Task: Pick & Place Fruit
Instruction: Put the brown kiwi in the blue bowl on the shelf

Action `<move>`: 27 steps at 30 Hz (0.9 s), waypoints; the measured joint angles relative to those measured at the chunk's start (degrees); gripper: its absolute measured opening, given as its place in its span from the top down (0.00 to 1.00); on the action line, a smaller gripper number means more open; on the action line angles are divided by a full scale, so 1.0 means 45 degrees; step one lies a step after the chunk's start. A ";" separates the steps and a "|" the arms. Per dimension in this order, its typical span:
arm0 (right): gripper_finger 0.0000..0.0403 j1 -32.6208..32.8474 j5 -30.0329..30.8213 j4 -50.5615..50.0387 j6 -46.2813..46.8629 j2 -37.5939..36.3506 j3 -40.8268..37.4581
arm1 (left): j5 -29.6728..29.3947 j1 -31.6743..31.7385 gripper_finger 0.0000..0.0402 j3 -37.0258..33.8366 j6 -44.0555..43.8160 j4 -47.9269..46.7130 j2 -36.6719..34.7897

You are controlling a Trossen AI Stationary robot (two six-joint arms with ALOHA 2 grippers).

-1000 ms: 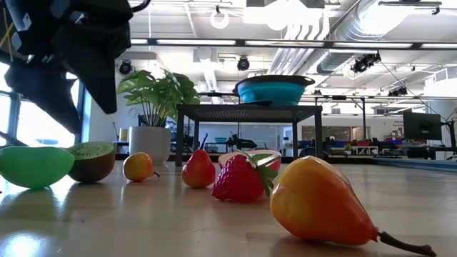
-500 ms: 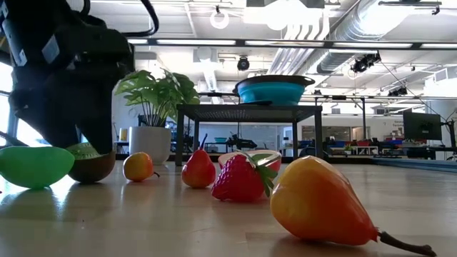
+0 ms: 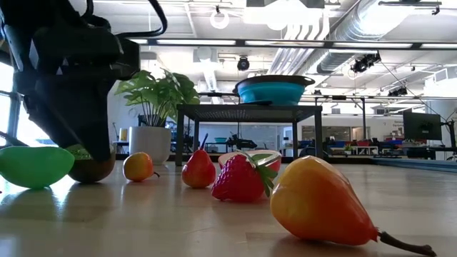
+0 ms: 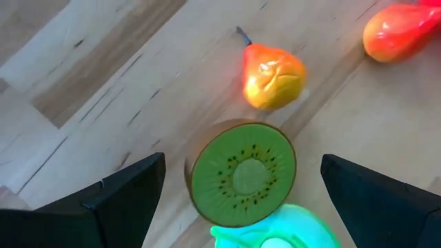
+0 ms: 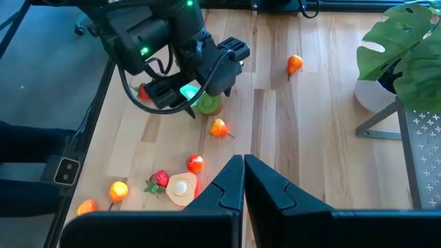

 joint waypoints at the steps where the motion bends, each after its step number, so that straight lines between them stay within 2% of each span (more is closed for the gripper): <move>1: 0.99 0.0000 0.0000 0.0000 -0.0004 0.0000 0.0000 | -0.0022 0.0000 0.05 0.0000 0.0000 0.0033 0.0105; 7: 0.99 0.0000 0.0000 0.0000 -0.0005 0.0000 0.0000 | 0.0023 -0.0011 0.05 0.0015 -0.0204 0.0086 0.0741; 15: 0.99 -0.0117 0.0053 0.0000 -0.0005 0.0000 0.0000 | 0.0036 -0.0015 0.06 0.0024 -0.0284 0.0046 0.0793; 18: 0.99 -0.0146 0.0059 0.0000 -0.0005 0.0000 0.0000 | 0.0031 -0.0010 0.11 0.0020 -0.0340 -0.0003 0.0794; 27: 0.99 -0.0253 0.0058 0.0000 -0.0005 0.0000 0.0000 | -0.0008 -0.0005 0.34 -0.0015 -0.0356 -0.0161 0.0804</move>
